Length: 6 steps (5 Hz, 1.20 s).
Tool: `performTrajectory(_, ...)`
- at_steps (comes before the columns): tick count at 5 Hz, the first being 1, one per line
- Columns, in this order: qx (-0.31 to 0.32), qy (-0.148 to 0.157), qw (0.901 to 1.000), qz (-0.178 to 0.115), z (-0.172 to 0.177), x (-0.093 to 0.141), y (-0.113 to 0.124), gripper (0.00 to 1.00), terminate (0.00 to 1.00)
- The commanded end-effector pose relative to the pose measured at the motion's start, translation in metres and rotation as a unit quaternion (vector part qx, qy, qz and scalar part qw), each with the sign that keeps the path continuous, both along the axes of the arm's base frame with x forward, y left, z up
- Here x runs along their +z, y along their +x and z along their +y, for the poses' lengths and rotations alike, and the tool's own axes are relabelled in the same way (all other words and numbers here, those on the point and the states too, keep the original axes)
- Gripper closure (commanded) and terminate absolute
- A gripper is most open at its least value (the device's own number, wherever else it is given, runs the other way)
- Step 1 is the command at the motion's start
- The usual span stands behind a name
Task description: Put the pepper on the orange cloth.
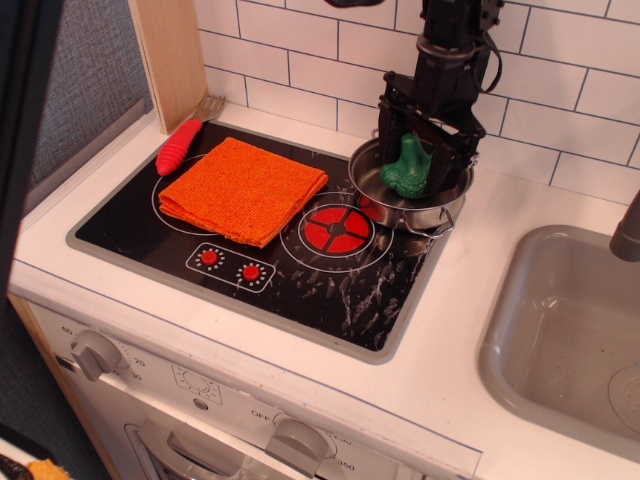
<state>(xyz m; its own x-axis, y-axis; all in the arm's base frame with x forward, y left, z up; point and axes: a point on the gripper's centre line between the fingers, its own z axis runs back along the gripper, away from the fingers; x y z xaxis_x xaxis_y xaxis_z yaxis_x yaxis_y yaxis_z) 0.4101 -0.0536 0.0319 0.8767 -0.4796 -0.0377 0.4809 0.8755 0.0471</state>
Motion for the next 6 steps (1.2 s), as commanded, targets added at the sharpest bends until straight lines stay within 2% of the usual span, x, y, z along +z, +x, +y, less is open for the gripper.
performTrajectory(1,0.003,-0.006,0.9998,-0.018,-0.002,0.014,0.002,1.0,0.0)
performTrajectory(2,0.016,-0.022,0.9989,-0.037,-0.004,0.012,0.004,1.0,0.0)
performTrajectory(3,0.032,-0.059,0.9936,-0.091,-0.008,0.009,0.008,1.0,0.0)
performTrajectory(4,0.068,-0.055,0.9878,-0.13,0.042,0.059,-0.014,1.0,0.0)
performTrajectory(5,0.117,-0.042,0.9851,-0.119,0.089,0.11,-0.042,1.0,0.0)
performTrajectory(6,0.122,-0.054,0.9816,-0.136,0.134,0.111,-0.052,1.0,0.0)
